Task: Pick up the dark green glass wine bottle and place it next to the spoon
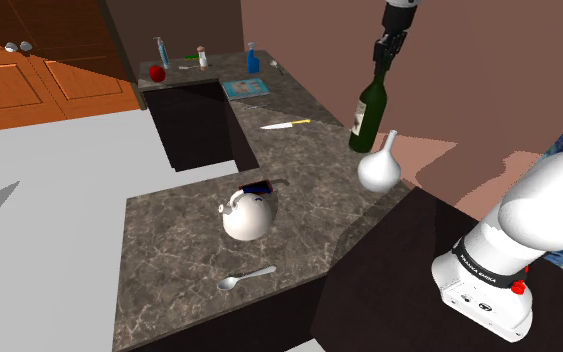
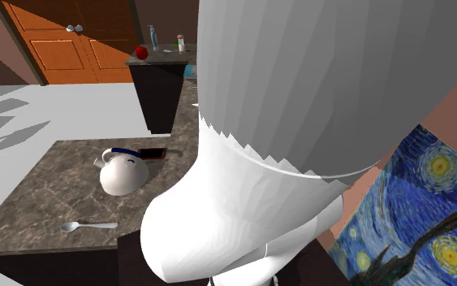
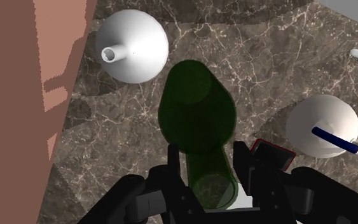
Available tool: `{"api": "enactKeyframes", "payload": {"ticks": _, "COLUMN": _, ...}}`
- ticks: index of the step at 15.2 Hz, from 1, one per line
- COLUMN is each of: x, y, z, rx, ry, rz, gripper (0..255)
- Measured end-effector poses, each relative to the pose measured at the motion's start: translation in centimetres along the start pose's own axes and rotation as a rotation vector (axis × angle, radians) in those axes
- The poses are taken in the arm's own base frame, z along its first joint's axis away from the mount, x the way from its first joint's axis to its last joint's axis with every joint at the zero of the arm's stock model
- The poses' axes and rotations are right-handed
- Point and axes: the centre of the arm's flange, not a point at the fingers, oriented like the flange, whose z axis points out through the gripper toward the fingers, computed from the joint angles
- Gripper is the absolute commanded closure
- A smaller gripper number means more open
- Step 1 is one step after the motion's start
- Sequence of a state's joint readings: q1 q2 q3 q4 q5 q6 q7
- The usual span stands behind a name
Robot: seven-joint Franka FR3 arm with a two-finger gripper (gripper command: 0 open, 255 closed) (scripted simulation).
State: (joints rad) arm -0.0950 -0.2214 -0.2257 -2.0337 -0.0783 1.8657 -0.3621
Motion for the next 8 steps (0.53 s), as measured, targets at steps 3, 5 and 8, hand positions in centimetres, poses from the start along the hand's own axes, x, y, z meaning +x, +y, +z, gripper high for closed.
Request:
{"api": "enactKeyframes", "payload": {"ticks": 3, "x": 0.1, "y": 0.2, "z": -1.6, "rx": 0.000, "ry": 0.000, "rz": 0.000, "gripper": 255}}
{"api": "enactKeyframes", "payload": {"ticks": 5, "x": 0.3, "y": 0.3, "z": -2.6, "rx": 0.000, "ry": 0.000, "rz": 0.000, "gripper": 255}}
{"api": "enactKeyframes", "payload": {"ticks": 8, "x": 0.1, "y": 0.4, "z": -4.2, "rx": 0.000, "ry": 0.000, "rz": 0.000, "gripper": 255}}
